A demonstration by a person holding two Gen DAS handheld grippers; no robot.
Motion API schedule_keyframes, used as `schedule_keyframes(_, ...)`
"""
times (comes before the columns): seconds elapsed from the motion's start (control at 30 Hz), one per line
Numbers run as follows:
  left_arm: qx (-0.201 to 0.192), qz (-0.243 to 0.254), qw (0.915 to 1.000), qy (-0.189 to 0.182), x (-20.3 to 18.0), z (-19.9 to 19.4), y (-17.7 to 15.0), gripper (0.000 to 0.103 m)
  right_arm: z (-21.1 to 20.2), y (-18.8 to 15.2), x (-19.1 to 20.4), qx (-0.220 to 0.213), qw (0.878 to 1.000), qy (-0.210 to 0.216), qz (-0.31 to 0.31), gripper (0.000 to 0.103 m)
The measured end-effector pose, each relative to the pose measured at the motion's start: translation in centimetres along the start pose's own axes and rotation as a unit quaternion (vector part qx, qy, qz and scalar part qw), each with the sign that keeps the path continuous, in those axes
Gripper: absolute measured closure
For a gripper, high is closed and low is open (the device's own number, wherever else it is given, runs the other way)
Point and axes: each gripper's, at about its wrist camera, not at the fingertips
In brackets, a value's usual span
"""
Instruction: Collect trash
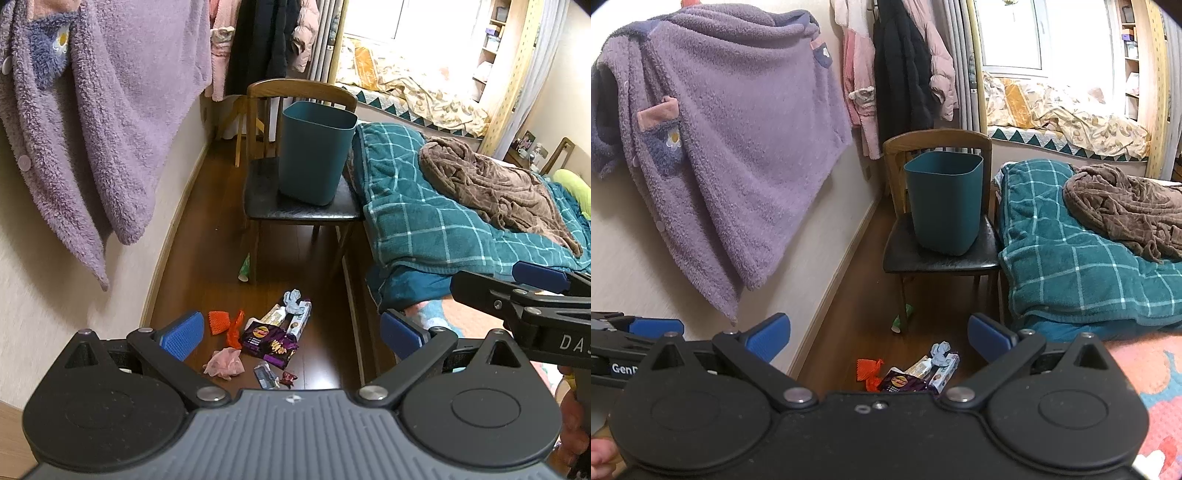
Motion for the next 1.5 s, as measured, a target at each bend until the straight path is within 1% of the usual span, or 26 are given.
schedule_keyframes(0.83, -0.002, 0.002, 1.0000, 0.000, -0.2, 0.2, 0.3, 0.000, -0.1, 0.2, -0.1, -0.004, 1.000, -0.002, -0.004, 0.000)
schedule_keyframes(1.17, -0.009, 0.006, 0.9999, 0.000, 0.0, 0.9, 1.2, 0.000, 0.7, 1.2, 0.2, -0.010, 1.000, -0.002, -0.013, 0.000)
schedule_keyframes(1.33, -0.012, 0.010, 0.9999, 0.003, 0.1, 1.1, 1.4, 0.000, 0.6, 1.2, 0.1, -0.009, 1.000, -0.002, -0.012, 0.000)
schedule_keyframes(1.5, -0.006, 0.012, 0.9999, 0.001, 0.2, 2.2, 1.8, 0.000, 1.2, 1.4, -0.1, -0.005, 1.000, 0.003, -0.015, 0.000)
Point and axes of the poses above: each gripper's, at about its wrist camera, not at the fingertips, and z roughly the way its jaws point, x to its left, y to its top, and after that the axes turned 9 degrees about -x, right-handed
